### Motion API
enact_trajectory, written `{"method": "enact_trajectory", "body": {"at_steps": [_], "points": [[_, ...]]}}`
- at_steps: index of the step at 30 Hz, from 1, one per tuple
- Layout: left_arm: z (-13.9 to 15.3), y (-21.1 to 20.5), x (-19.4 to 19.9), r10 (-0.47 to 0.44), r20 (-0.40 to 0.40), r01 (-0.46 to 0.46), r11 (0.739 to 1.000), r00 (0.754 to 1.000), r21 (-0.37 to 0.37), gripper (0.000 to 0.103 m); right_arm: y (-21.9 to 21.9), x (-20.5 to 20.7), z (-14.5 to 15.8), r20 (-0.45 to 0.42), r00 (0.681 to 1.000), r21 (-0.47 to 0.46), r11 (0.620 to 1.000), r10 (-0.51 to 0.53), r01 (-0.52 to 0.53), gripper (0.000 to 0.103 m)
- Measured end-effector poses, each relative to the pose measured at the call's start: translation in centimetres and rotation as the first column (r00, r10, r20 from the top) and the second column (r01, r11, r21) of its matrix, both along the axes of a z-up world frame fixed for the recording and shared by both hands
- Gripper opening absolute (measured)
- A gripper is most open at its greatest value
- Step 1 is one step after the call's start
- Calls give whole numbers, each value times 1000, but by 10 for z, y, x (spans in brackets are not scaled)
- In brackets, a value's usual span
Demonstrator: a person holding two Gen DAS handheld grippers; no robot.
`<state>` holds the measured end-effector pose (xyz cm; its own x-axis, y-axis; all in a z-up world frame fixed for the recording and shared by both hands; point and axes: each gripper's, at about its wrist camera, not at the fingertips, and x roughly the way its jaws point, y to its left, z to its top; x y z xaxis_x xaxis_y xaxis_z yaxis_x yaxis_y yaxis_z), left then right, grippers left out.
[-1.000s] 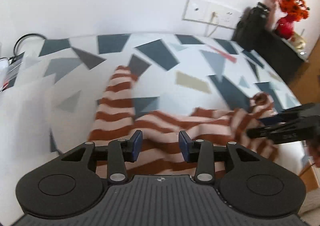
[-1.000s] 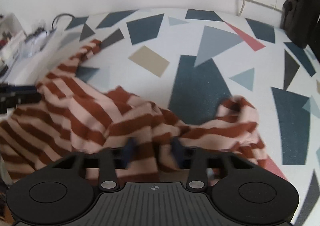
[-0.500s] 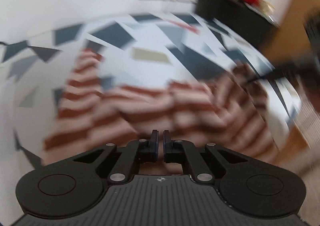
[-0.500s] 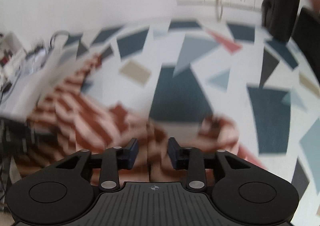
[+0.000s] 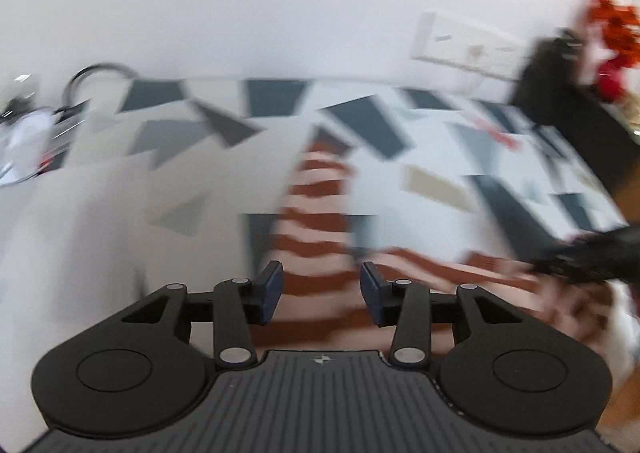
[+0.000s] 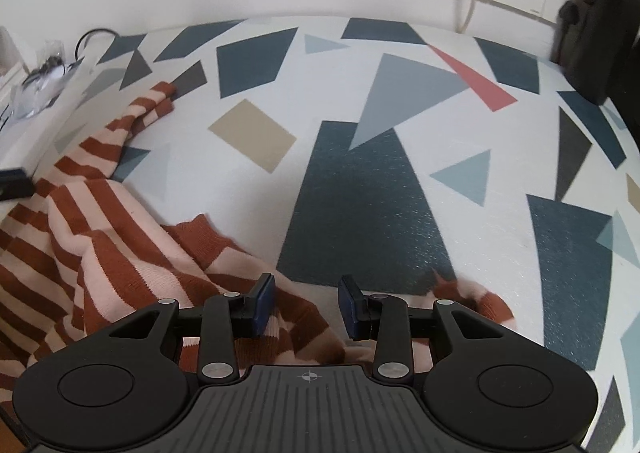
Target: Fold clothes
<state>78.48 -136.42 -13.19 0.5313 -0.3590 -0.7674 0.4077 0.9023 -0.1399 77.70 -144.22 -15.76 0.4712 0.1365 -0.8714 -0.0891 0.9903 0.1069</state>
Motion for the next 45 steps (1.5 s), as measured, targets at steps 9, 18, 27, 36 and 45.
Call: {"method": "enact_trajectory", "body": {"at_steps": [9, 18, 27, 36, 45], "points": [[-26, 0, 25, -24, -136, 20, 999, 990, -25, 51, 7, 5, -2, -32, 996, -24, 997, 78, -79, 36], [-25, -3, 17, -46, -139, 39, 998, 989, -56, 34, 26, 8, 0, -42, 979, -93, 975, 200, -203, 34], [-26, -2, 18, -33, -143, 24, 998, 989, -65, 37, 30, 8, 0, -43, 982, -120, 975, 184, -188, 37], [-27, -3, 17, -29, -133, 21, 998, 991, -60, 38, 25, 11, 9, 19, 989, -60, 987, 148, -146, 64], [-28, -5, 13, -36, -111, 30, 998, 993, -53, 44, 29, 8, -4, -22, 990, 27, 990, 138, -137, 59]]}}
